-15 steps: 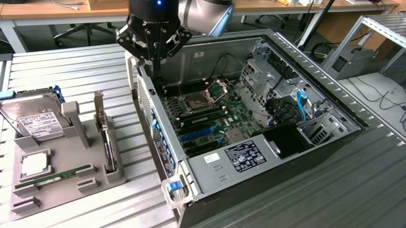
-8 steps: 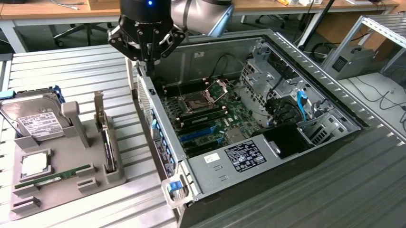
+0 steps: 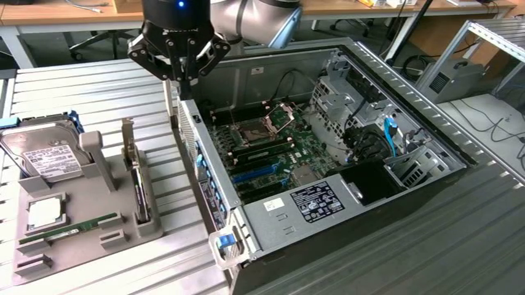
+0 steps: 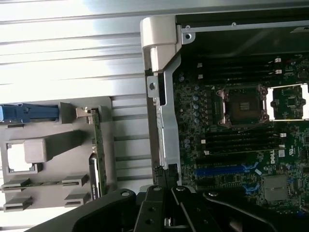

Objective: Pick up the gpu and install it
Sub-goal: 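Reach for the gpu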

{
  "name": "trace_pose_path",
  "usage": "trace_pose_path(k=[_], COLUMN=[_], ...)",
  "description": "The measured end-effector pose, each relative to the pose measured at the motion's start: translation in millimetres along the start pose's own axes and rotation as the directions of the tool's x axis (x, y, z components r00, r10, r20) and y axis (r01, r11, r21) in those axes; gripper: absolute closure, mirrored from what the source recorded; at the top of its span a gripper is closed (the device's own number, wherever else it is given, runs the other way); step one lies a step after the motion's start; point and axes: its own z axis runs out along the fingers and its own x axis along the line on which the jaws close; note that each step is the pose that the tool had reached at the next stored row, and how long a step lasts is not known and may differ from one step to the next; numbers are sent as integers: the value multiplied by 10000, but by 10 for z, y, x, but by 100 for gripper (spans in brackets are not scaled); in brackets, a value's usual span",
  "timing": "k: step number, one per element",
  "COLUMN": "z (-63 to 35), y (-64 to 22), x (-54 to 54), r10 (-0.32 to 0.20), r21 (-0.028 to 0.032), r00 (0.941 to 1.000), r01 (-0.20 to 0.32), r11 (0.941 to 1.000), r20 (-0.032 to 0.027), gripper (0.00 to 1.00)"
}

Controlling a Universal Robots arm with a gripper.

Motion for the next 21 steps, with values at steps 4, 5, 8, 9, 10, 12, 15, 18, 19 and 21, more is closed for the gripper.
trace_pose_path(k=[4,5,8,9,10,12,15,18,19,21], z=[-2,-2,-4,-4,-5,-5,-6,-7,-7,-8], y=[-6,-8,-13,-14,-15,-17,-20,-23,-23,-27], x=[84,103,169,184,197,221,259,296,310,353], r10=[-1,0,0,1,0,0,0,-1,0,0], r21=[-1,-1,-1,0,0,0,-1,-1,-1,0], r00=[10000,10000,10000,10000,10000,10000,10000,10000,10000,10000], r01=[1,0,0,-1,0,0,0,1,0,0], r11=[10000,10000,10000,10000,10000,10000,10000,10000,10000,10000], r20=[0,1,1,0,0,0,1,1,1,0], gripper=[89,89,89,89,89,89,89,89,89,89])
